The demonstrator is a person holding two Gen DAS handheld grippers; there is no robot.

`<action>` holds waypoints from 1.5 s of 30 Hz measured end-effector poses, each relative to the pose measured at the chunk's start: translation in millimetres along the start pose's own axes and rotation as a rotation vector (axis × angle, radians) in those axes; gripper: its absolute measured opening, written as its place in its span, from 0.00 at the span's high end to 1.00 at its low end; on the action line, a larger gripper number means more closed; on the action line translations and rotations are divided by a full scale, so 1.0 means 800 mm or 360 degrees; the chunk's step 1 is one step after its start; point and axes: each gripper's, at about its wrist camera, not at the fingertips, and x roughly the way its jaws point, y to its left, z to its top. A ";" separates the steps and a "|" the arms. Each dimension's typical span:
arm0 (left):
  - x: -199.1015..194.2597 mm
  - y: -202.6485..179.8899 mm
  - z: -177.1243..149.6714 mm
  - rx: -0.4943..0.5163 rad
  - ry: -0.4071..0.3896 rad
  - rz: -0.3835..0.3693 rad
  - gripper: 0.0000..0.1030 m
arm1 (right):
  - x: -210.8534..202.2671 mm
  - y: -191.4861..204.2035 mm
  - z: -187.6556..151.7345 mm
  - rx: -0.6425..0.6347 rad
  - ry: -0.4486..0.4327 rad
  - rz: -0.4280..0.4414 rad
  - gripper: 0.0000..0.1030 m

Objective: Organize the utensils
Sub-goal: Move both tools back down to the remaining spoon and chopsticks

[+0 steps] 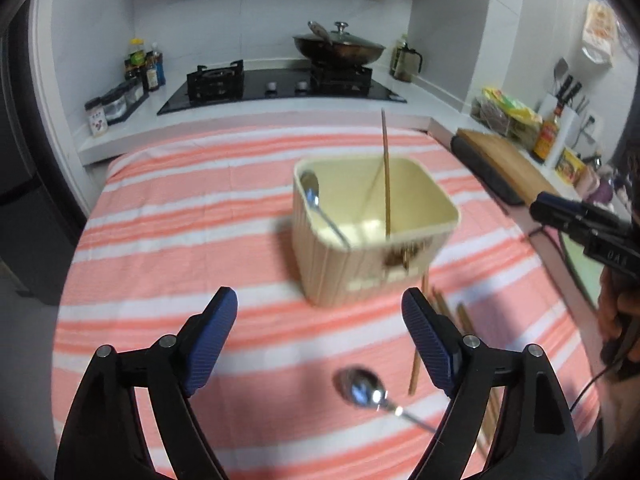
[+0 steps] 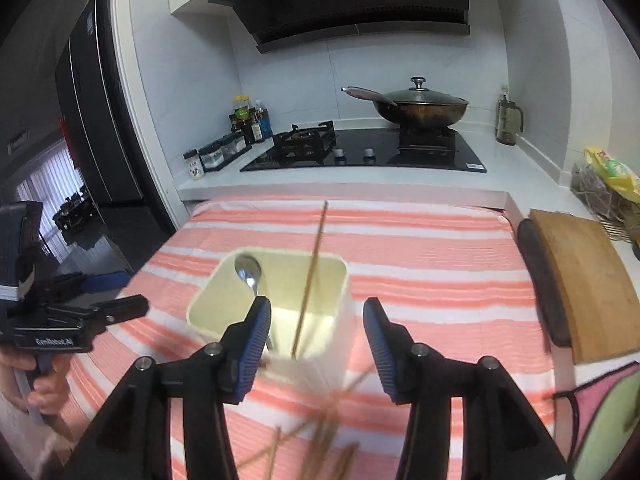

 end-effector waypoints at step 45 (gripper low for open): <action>0.094 -0.130 -0.156 -0.0104 0.0202 0.0501 0.19 | -0.048 -0.045 -0.293 0.0308 0.0302 -0.0524 0.48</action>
